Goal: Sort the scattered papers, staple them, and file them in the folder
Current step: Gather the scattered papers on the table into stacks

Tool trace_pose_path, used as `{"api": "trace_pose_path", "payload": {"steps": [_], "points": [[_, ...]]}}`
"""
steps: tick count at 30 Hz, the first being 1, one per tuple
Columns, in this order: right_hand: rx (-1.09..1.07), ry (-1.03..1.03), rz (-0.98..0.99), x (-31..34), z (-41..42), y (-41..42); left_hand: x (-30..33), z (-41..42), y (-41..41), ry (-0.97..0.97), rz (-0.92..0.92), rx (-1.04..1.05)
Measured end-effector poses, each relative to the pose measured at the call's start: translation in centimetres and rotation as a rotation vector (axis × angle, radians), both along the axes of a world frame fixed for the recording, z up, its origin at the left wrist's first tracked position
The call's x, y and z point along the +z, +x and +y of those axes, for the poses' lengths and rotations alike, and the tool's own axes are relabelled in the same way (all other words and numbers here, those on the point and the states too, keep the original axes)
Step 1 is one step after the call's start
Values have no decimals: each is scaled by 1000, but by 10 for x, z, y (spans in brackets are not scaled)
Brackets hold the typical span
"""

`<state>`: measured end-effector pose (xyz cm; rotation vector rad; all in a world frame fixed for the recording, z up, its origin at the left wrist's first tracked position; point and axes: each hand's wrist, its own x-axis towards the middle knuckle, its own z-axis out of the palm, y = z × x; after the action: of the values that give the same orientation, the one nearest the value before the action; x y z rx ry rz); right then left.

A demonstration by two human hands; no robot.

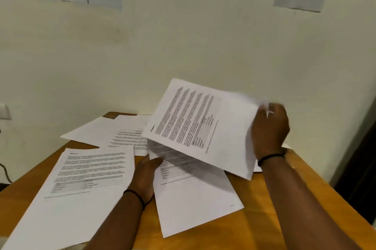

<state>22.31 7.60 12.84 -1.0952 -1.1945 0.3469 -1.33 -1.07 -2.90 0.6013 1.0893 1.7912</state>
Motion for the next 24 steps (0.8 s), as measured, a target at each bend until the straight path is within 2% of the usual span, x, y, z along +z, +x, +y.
{"api": "trace_pose_path", "payload": {"steps": [2, 4, 8, 12, 16, 19, 21, 24], "points": [[8, -201, 169, -42, 9, -1, 1, -1, 1, 0, -27, 5], [13, -340, 253, -75, 5, -6, 3, -1, 2, 5, -40, 37], [97, -451, 217, -118, -22, -31, 3, 1, 1, 17, -125, 124], [186, -442, 98, -139, -35, -46, 5, 2, 2, 65, -249, 158], [227, -452, -94, -145, -36, -46, 5, 5, 3, 114, -145, 111], [196, -483, -268, -149, -38, -41, -1, 6, 1, 68, -77, 82], [125, -417, -392, -150, -36, -35, -3, 4, 0, 38, -46, 79], [-24, -194, -417, -142, -20, -16, 1, 3, 1, 7, -43, 100]]}}
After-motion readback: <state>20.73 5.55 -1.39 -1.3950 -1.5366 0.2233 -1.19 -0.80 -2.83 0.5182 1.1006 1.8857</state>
